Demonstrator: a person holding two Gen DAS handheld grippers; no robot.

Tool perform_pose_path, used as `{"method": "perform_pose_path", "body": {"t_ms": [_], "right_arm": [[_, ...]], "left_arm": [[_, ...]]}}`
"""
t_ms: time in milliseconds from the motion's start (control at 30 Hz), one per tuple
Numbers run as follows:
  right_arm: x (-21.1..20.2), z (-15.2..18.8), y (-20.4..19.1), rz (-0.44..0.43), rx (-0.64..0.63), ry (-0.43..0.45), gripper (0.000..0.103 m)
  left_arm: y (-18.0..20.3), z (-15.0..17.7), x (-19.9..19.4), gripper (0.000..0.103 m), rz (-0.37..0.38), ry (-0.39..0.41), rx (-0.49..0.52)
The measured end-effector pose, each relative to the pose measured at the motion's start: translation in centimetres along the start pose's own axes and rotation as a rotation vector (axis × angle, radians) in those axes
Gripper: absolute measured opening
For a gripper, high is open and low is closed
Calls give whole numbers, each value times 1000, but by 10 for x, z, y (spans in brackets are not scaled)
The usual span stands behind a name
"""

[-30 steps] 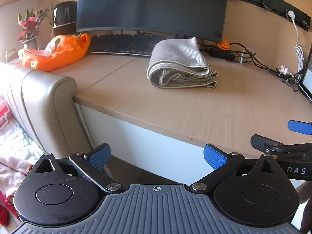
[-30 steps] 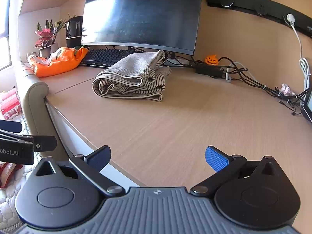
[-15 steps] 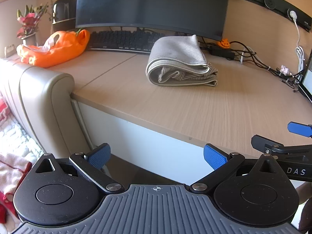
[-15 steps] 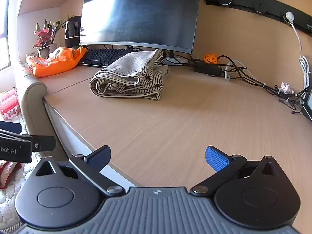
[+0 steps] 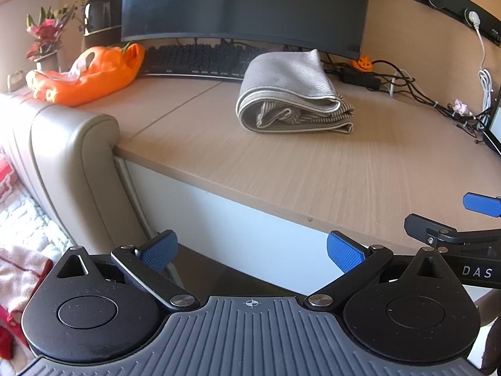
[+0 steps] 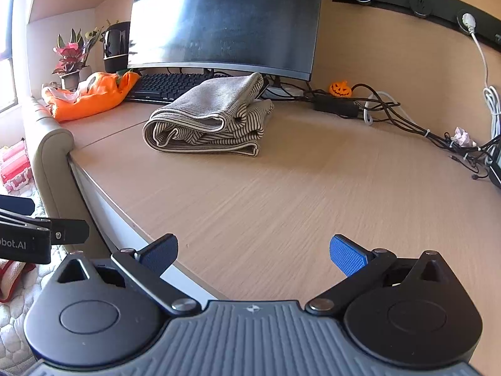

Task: Fold clothes

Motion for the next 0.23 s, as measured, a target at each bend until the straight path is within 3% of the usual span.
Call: {"method": "perform_pose_path", "body": {"t_ms": [233], "right_arm": [[3,-2,0,-1,4,-3,103]], "left_arm": [[0,-2,4,103,19,1,18]]}}
Point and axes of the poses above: each gripper's, at about its wrist camera, not at the fingertips, and x roughly the way its jaws point, y to its right, z to its underside, the point moved 1 cm from there along x, roughly the way its jaws point, and after that the axes turned 13 degrees about z, right-handed, at the moved point
